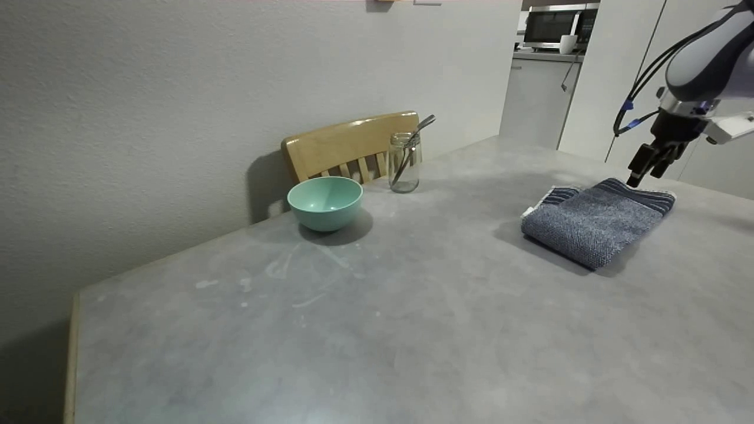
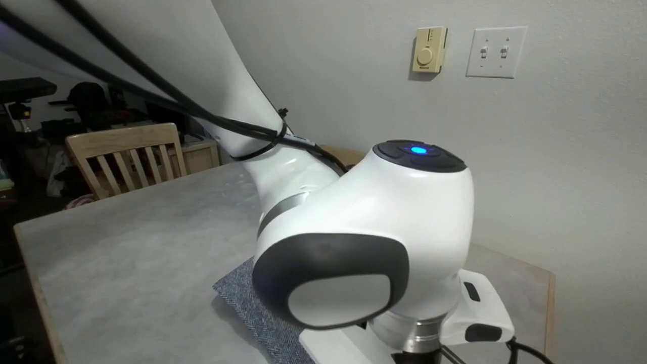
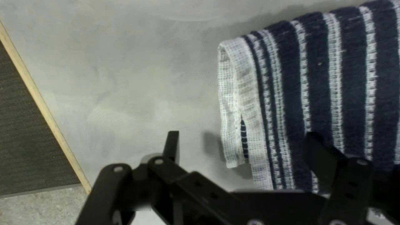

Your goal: Unfold the towel once

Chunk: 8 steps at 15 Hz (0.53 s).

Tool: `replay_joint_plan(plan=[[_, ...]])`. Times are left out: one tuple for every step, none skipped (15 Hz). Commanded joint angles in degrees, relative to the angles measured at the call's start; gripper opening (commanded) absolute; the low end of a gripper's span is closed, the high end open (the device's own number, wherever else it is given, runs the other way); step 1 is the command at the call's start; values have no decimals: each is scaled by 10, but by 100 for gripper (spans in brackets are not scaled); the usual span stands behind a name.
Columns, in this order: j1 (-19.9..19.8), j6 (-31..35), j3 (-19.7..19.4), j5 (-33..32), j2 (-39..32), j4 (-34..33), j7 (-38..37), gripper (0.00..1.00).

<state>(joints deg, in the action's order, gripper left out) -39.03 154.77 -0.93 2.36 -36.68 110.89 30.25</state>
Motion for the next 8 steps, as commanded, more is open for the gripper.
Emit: replay_joint_plan(plan=[[15, -16, -7, -8, -18, -15, -7, 100], [18, -18, -8, -8, -22, -17, -8, 100], [20, -21, -7, -7, -26, -18, -8, 100], [23, -21, -8, -8, -30, -20, -8, 100], [26, -22, -9, -9, -33, -21, -9, 100], [27, -20, -9, -9, -37, -23, -7, 100], [30, -20, -13, -12, -39, -25, -9, 100], [35, -20, -18, -17, -41, -28, -12, 100]])
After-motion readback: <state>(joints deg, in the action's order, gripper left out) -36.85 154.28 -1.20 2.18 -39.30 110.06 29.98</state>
